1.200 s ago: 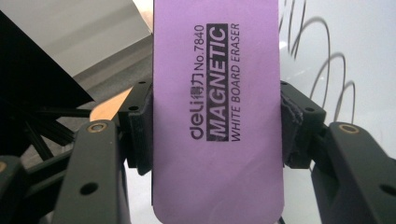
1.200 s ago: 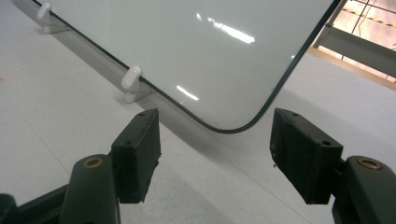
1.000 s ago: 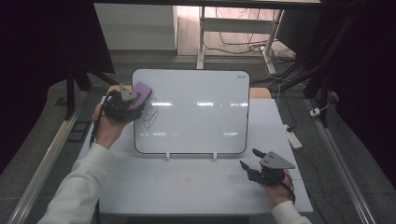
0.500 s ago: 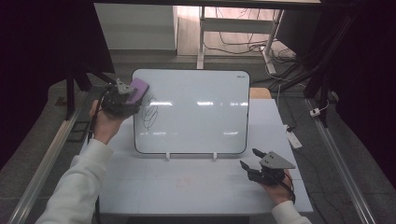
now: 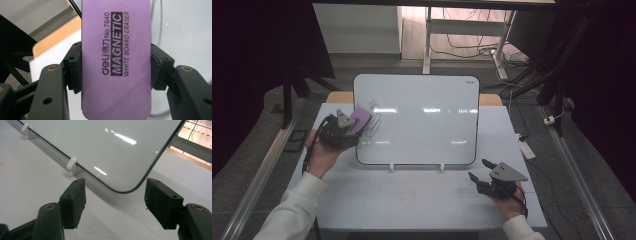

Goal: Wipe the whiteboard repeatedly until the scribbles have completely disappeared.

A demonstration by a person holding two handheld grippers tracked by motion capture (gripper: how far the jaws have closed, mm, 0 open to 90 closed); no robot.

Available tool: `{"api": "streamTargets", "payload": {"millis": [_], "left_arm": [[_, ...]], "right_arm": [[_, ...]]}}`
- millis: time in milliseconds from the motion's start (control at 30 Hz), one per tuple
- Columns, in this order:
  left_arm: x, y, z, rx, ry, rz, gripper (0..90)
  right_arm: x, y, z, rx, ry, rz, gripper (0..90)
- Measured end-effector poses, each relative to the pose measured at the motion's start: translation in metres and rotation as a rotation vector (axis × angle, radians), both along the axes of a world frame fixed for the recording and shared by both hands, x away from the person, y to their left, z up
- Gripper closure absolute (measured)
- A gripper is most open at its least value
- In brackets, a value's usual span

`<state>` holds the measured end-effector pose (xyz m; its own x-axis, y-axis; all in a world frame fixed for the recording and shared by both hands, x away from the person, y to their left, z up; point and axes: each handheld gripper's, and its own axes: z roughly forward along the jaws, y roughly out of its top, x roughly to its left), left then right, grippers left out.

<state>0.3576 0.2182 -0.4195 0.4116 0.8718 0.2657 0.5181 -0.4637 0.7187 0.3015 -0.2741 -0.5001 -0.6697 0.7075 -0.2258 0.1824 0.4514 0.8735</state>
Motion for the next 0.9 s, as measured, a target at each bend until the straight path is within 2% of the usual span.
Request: {"api": "streamTargets", "payload": {"millis": [100,167,267,400,600,667,700,767,900], "left_arm": [[0.016,0.0,0.016,-0.014,-0.015,0.028,40.6],[0.024,0.001,0.025,-0.008,-0.022,0.046,40.6],[0.03,0.001,0.032,-0.025,-0.008,0.052,40.6],[0.024,-0.003,0.024,0.003,0.013,0.031,40.6],[0.012,-0.006,0.005,-0.026,0.053,-0.018,40.7],[0.01,-0.011,0.001,-0.018,0.059,-0.035,40.6],[0.01,-0.013,0.001,-0.009,0.054,-0.038,40.6],[0.014,-0.017,0.005,-0.017,0.049,-0.048,40.6],[0.028,-0.027,0.019,0.002,0.023,-0.047,40.6]], "right_arm": [[0.0,0.0,0.001,0.003,-0.002,-0.002,32.7],[0.0,-0.001,0.0,0.005,-0.001,-0.005,32.7],[0.0,-0.003,0.0,0.007,-0.001,-0.006,32.7],[-0.001,-0.003,0.001,0.008,-0.004,-0.003,32.7],[-0.002,-0.002,0.003,0.007,-0.011,-0.004,32.7],[-0.002,-0.001,0.003,0.007,-0.011,-0.004,32.7],[-0.002,-0.001,0.003,0.006,-0.01,-0.006,32.7],[-0.001,-0.001,0.002,0.006,-0.009,-0.006,32.7],[-0.002,-0.002,0.002,0.005,-0.01,-0.007,32.7]]}}
